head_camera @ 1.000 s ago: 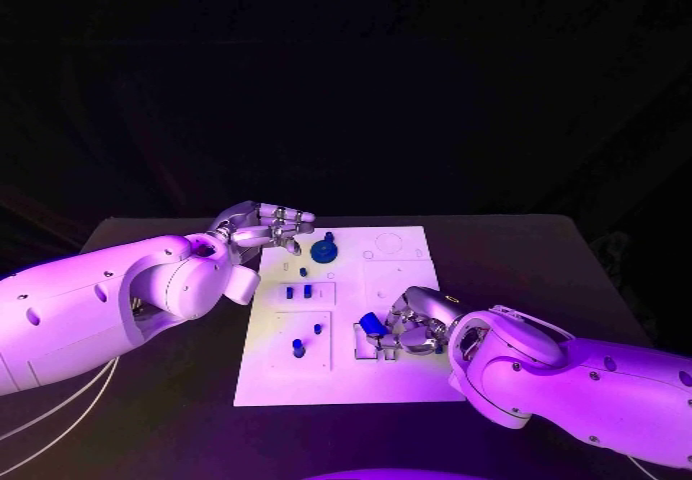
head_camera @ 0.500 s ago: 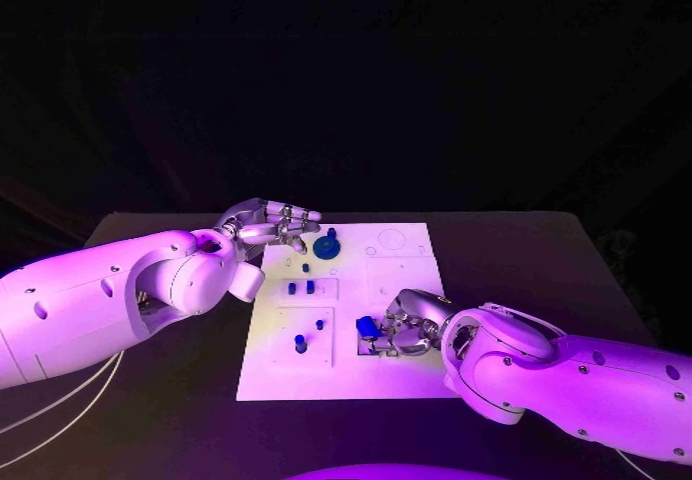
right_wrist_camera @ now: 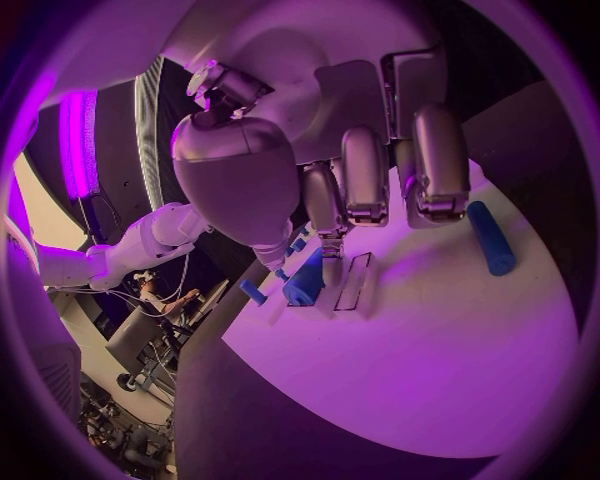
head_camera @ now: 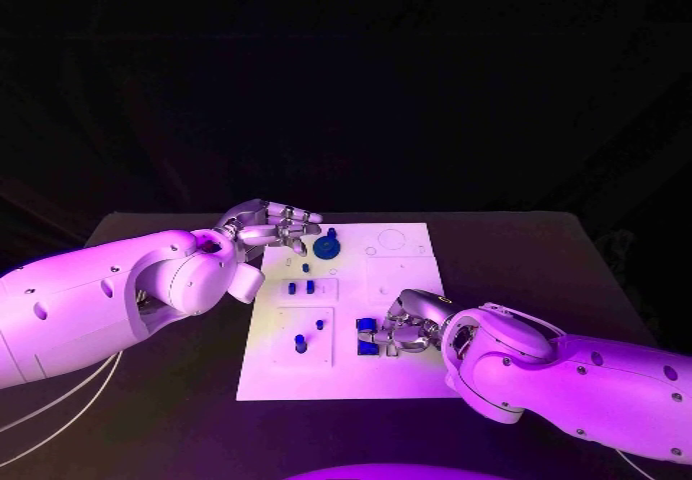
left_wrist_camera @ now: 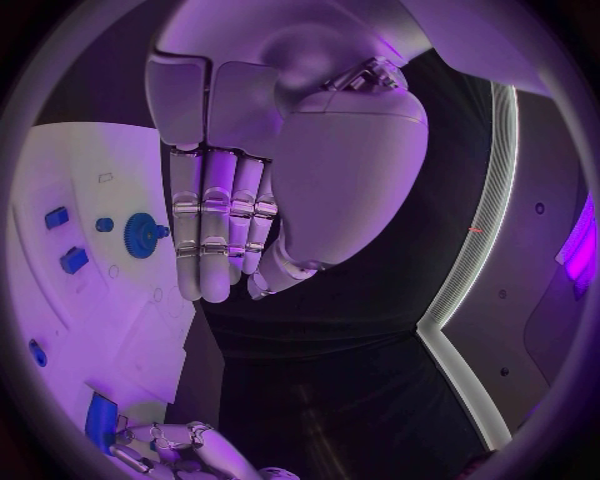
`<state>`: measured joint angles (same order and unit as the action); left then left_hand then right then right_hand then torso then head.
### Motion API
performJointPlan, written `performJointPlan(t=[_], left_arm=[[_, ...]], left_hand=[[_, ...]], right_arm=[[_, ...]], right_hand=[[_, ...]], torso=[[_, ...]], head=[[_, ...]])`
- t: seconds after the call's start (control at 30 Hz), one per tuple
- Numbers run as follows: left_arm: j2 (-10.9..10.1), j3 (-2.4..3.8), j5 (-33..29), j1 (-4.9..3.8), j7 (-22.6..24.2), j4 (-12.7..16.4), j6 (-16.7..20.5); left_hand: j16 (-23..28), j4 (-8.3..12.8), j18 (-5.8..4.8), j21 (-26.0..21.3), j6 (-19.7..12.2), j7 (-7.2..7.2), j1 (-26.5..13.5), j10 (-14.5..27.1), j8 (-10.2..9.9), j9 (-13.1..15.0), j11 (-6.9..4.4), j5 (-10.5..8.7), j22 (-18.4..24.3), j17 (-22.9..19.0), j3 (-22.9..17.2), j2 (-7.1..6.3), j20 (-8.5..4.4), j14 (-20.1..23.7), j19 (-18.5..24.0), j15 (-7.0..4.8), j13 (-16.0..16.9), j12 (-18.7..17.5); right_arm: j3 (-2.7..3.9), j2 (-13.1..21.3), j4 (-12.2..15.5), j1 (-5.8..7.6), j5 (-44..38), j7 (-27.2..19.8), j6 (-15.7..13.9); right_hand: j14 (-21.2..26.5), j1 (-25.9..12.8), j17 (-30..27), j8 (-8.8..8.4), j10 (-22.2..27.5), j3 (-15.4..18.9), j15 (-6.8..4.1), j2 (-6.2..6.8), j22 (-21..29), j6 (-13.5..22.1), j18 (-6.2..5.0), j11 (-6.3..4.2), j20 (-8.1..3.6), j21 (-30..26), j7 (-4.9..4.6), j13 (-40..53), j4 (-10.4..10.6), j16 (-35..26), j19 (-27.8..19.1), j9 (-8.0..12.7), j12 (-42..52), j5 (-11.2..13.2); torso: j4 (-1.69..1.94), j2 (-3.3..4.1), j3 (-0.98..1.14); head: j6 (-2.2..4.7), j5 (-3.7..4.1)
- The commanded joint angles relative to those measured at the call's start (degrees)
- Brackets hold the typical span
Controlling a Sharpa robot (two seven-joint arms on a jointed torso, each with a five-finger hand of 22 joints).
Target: Assemble the parts on the task board
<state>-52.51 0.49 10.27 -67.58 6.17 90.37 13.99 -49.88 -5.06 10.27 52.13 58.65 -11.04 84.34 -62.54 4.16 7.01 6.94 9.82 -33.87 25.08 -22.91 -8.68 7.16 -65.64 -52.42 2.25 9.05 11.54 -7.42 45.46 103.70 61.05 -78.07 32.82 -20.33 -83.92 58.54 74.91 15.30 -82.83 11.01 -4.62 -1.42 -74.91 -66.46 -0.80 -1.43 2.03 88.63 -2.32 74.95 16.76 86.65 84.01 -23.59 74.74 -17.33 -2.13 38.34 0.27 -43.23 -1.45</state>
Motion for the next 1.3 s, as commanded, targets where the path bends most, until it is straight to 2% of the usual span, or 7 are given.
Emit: performJointPlan(t=[0.03,0.17,0.33,0.53,0.8,1.17,1.3], left_arm=[[-0.04,0.03,0.36,-0.05,-0.16,0.08,-1.06],[-0.15,0.03,0.36,-0.05,-0.26,0.12,-1.08],[-0.14,0.03,0.36,-0.05,-0.31,0.12,-1.07],[-0.14,0.03,0.36,-0.05,-0.39,0.09,-1.05],[-0.17,0.03,0.36,-0.05,-0.27,0.03,-0.98],[0.07,0.03,0.37,-0.04,-0.32,-0.03,-1.15],[0.08,0.03,0.37,-0.04,-0.33,-0.03,-1.18]], left_hand=[[-0.07,0.26,0.25,-0.38,-0.41,0.08,0.37,0.44,0.02,-0.06,-0.10,0.11,0.11,-0.10,-0.04,-0.22,0.27,0.39,0.13,-0.03,-0.04,0.39],[-0.07,0.26,0.25,-0.38,-0.41,0.08,0.37,0.44,0.02,-0.06,-0.10,0.11,0.11,-0.10,-0.04,-0.22,0.27,0.39,0.13,-0.03,-0.04,0.39],[-0.05,0.25,0.25,-0.40,-0.45,0.06,0.34,0.49,0.02,-0.07,-0.08,0.10,0.12,-0.12,-0.02,-0.22,0.29,0.44,0.15,-0.02,-0.05,0.40],[-0.05,0.25,0.25,-0.40,-0.45,0.06,0.34,0.49,0.02,-0.07,-0.08,0.10,0.12,-0.12,-0.02,-0.22,0.29,0.44,0.15,-0.02,-0.05,0.40],[-0.05,0.25,0.25,-0.40,-0.45,0.06,0.34,0.49,0.02,-0.07,-0.08,0.10,0.12,-0.12,-0.02,-0.22,0.29,0.44,0.15,-0.02,-0.05,0.40],[-0.04,0.27,0.26,-0.43,-0.50,0.03,0.38,0.55,0.02,-0.08,-0.07,0.11,0.13,-0.16,-0.04,-0.18,0.30,0.48,0.18,0.00,-0.05,0.43],[-0.04,0.27,0.26,-0.43,-0.50,0.03,0.38,0.55,0.02,-0.08,-0.07,0.11,0.13,-0.16,-0.04,-0.18,0.30,0.48,0.18,0.00,-0.05,0.43]], right_arm=[[0.00,-0.08,0.10,-0.07,-2.22,0.74,0.52],[0.00,-0.06,0.12,-0.11,-2.64,0.81,0.14],[0.00,0.50,0.67,-0.17,-2.78,0.59,-0.40],[0.00,1.73,2.04,-0.26,-2.16,-0.37,-0.90],[0.00,3.51,3.50,-0.34,-1.78,-2.46,-0.34],[0.00,3.13,2.67,-0.66,-1.64,-2.39,0.38],[0.00,2.82,2.11,-0.71,-1.60,-2.25,0.27]], right_hand=[[-4.53,-0.77,7.55,0.23,-0.11,0.97,-0.34,0.00,-14.58,0.32,0.41,-0.17,-0.49,-0.32,-0.10,1.68,-0.04,-0.10,5.24,-0.27,-0.56,2.79],[-4.50,-1.61,7.43,0.29,0.04,2.08,-0.31,0.06,-14.53,0.54,0.37,-0.13,-0.47,-0.51,-0.15,1.42,0.02,-0.19,5.15,-0.58,-1.15,6.41],[-4.52,-1.60,7.51,0.32,-0.01,2.18,-0.30,-0.08,-14.56,0.58,0.39,-0.12,-0.47,-0.42,-0.15,1.52,-0.03,-0.16,5.20,-0.66,-1.09,6.71],[-4.54,2.71,7.56,0.49,-0.17,1.94,-0.33,-0.56,-14.57,0.76,0.40,-0.18,-0.49,-0.37,-0.09,1.81,-0.54,-0.17,5.22,-1.13,-1.13,4.55],[-4.54,11.56,7.55,0.68,-0.50,0.96,-0.45,-0.18,-14.55,1.00,0.38,-0.30,-0.58,-0.44,0.02,2.57,-3.84,-0.22,5.18,-1.64,-0.65,2.17],[-4.57,14.31,7.68,0.91,-1.02,0.55,-0.59,-0.68,-14.59,0.72,0.41,-0.51,-0.67,-0.31,0.26,3.43,-4.80,-0.18,5.24,-1.89,0.27,1.60],[-4.55,14.90,7.61,0.96,-1.18,0.45,-0.68,-1.14,-14.57,0.66,0.39,-0.62,-0.76,-0.39,0.37,3.67,-4.73,-0.22,5.21,-1.98,0.50,-0.28]], torso=[[-0.04,-0.01,-0.04],[-0.07,0.01,-0.10],[0.02,-0.03,0.00],[-0.06,0.03,0.09],[-0.14,-0.01,0.07],[-0.02,0.00,-0.01],[0.06,0.01,-0.04]], head=[[0.03,0.13],[0.04,0.14],[0.08,0.18],[0.02,0.00],[-0.11,-0.01],[-0.20,0.01],[-0.15,0.04]])
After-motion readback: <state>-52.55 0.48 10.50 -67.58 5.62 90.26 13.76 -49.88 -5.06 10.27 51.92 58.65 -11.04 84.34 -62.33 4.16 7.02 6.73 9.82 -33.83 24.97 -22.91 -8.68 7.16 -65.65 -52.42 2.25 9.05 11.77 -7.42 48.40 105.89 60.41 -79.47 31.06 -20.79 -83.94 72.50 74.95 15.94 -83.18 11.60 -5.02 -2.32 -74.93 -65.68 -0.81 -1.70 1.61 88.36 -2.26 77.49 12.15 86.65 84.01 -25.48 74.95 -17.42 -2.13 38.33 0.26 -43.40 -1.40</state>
